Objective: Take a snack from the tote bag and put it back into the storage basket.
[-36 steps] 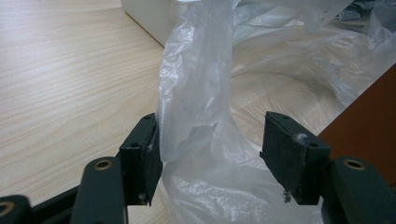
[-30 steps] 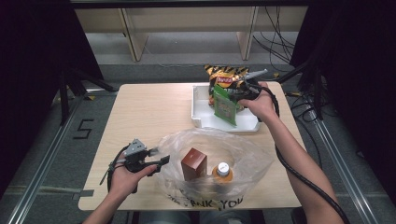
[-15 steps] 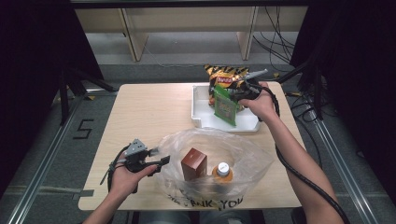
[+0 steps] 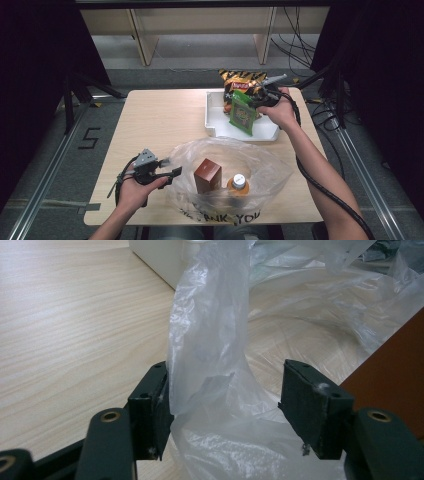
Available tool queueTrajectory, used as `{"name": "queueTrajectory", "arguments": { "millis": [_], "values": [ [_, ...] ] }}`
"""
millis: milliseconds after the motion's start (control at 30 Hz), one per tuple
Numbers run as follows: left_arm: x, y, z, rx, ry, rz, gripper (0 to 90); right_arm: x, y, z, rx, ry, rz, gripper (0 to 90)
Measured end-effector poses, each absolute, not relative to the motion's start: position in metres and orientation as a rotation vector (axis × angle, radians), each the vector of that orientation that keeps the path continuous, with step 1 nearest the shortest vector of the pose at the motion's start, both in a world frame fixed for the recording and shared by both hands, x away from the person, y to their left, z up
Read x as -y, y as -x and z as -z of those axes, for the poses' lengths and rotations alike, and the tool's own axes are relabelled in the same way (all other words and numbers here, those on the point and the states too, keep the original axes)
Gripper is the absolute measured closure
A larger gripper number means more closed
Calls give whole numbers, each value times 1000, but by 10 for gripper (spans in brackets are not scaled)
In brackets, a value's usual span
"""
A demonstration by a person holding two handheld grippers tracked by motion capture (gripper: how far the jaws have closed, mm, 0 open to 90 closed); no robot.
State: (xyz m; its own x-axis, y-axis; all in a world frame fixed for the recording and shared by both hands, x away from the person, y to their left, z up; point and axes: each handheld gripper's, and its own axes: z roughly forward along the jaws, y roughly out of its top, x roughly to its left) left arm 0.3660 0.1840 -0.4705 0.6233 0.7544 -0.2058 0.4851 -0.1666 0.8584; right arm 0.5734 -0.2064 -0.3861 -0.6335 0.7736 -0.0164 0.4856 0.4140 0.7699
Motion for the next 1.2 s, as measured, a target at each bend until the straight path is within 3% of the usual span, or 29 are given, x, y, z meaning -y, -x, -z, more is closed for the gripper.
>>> {"name": "queueTrajectory", "arguments": {
  "millis": [300, 467, 667, 833, 1033, 1200],
  "values": [
    [-184, -366, 470, -1001, -1814, -324, 387, 210, -570, 380, -2253, -1099, -1014, 526],
    [-183, -366, 470, -1001, -1812, -323, 387, 216, -565, 373, -2197, -1089, -1025, 457],
    [-184, -365, 469, -995, -1819, -335, 387, 224, -547, 367, -2141, -1094, -1051, 441],
    [-184, -365, 469, -1003, -1807, -326, 387, 230, -528, 369, -2138, -1123, -1053, 501],
    [-184, -365, 469, -999, -1818, -337, 387, 239, -511, 375, -2143, -1152, -1066, 705],
    [-182, -365, 469, -1004, -1811, -327, 387, 241, -506, 383, -2206, -1136, -1055, 824]
  ]
}}
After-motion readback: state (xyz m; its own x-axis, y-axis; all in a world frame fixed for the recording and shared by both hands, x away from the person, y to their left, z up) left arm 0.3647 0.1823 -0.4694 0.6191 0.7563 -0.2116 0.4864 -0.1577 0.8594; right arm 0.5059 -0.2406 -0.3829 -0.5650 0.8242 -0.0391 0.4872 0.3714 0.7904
